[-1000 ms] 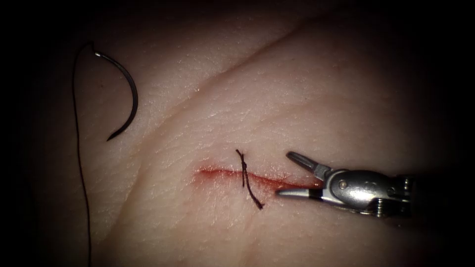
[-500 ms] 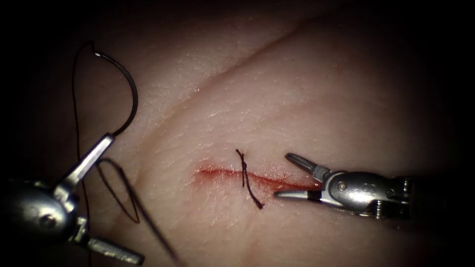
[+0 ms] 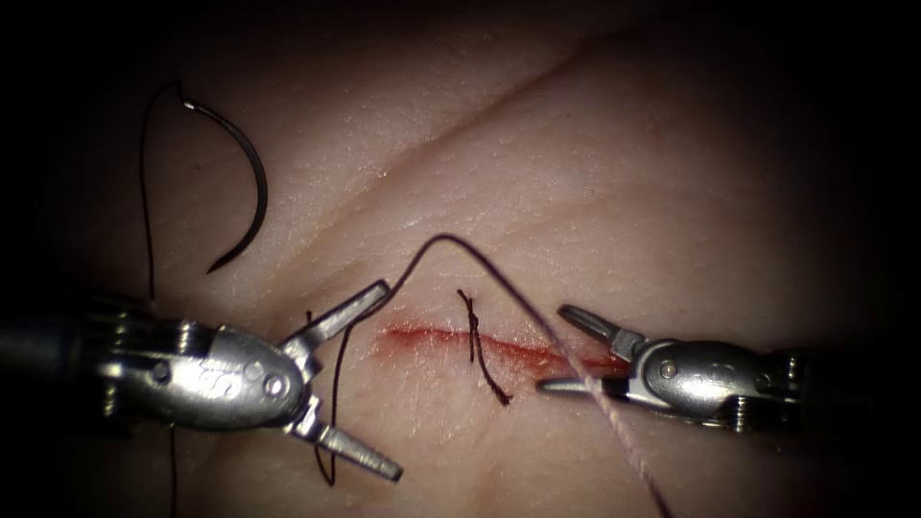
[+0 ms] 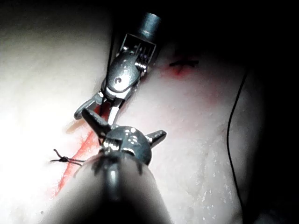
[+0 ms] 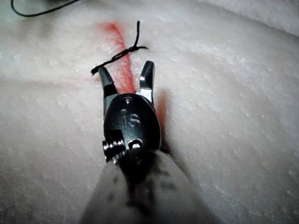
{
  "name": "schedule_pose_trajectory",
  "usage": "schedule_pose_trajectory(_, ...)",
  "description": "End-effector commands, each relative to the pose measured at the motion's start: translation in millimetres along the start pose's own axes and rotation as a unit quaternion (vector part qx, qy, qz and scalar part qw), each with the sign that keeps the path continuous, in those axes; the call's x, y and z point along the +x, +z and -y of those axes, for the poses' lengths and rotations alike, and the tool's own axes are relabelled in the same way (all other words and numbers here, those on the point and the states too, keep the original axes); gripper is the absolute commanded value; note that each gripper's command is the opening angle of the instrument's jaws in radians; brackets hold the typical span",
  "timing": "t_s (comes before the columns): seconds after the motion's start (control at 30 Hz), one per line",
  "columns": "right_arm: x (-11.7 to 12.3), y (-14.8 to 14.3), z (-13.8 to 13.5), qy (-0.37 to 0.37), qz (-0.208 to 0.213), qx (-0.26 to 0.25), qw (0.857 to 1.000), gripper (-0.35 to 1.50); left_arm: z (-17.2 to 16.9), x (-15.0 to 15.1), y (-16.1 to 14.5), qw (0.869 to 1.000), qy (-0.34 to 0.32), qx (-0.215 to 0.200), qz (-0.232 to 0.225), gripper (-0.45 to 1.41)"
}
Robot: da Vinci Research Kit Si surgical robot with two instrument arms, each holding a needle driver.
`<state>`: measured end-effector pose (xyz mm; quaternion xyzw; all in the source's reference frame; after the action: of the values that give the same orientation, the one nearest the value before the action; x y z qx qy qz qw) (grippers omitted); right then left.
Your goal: Wound Closure
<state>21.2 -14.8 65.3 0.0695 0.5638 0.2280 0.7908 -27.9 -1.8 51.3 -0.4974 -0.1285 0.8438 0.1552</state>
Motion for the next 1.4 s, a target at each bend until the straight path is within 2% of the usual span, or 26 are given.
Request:
schedule_pose_trajectory(0.03,-0.5,0.7,0.5,0.0,0.0,0.001,1.0,0.86,0.0,-0.7,-0.1,1.0,-0.006,-0.014,0.003,1.23)
schedule_pose_trajectory(0.27,-0.5,0.6,0.7,-0.001,0.006,0.005,1.0,0.86,-0.4,-4.1,-7.0,0.991,0.015,-0.125,0.056,1.23)
schedule_pose_trajectory(0.33,-0.5,0.6,0.7,-0.001,0.006,0.005,1.0,0.86,0.1,-4.8,-9.1,0.987,0.02,-0.141,0.073,1.28)
schedule_pose_trajectory(0.37,-0.5,0.6,0.7,-0.001,0.006,0.005,1.0,0.86,0.8,-5.2,-10.5,0.986,0.024,-0.139,0.089,1.31)
schedule_pose_trajectory(0.43,-0.5,0.9,0.9,-0.001,0.006,0.007,1.0,0.86,4.3,-5.0,-13.4,0.987,0.024,-0.099,0.127,1.35)
schedule_pose_trajectory(0.5,-0.5,1.1,0.9,-0.001,0.006,0.006,1.0,0.86,6.7,-4.2,-14.5,0.99,0.01,-0.062,0.126,1.3)
schedule_pose_trajectory(0.57,-0.3,1.5,0.9,-0.001,0.005,0.007,1.0,0.86,9.1,-3.2,-15.0,0.995,-0.008,-0.025,0.098,1.25)
schedule_pose_trajectory(0.7,-0.2,1.9,1.1,-0.001,0.006,0.01,1.0,0.86,12.3,-1.9,-14.8,0.998,0.012,0.017,0.059,1.21)
schedule_pose_trajectory(0.87,0.0,1.3,1.6,-0.002,0.007,0.015,1.0,0.88,15.3,-2.0,-14.1,0.989,0.057,0.067,0.118,1.2)
schedule_pose_trajectory(0.97,-0.1,0.9,1.6,-0.002,0.007,0.017,1.0,0.84,16.8,-2.5,-13.9,0.982,0.09,0.082,0.143,1.2)
schedule_pose_trajectory(1.07,-0.2,0.8,1.6,-0.003,0.007,0.017,1.0,0.84,18.4,-2.9,-13.4,0.966,0.165,0.09,0.178,1.18)
schedule_pose_trajectory(1.13,-0.1,0.9,1.5,-0.002,0.007,0.016,1.0,0.84,18.8,-3.2,-13.0,0.962,0.168,0.101,0.19,1.18)
schedule_pose_trajectory(1.2,-0.1,0.9,1.5,-0.002,0.007,0.016,1.0,0.83,18.7,-3.2,-12.2,0.964,0.162,0.112,0.18,1.16)
schedule_pose_trajectory(1.27,-0.1,0.8,1.4,-0.002,0.007,0.016,1.0,0.78,18.2,-3.1,-11.2,0.969,0.16,0.115,0.149,1.15)
schedule_pose_trajectory(1.37,-0.1,0.6,1.0,-0.001,0.005,0.016,1.0,0.71,16.1,-3.0,-9.2,0.977,0.148,0.115,0.098,1.13)
schedule_pose_trajectory(1.4,-0.1,0.4,0.9,0.0,0.005,0.016,1.0,0.62,15.0,-2.9,-8.2,0.978,0.148,0.119,0.086,1.11)
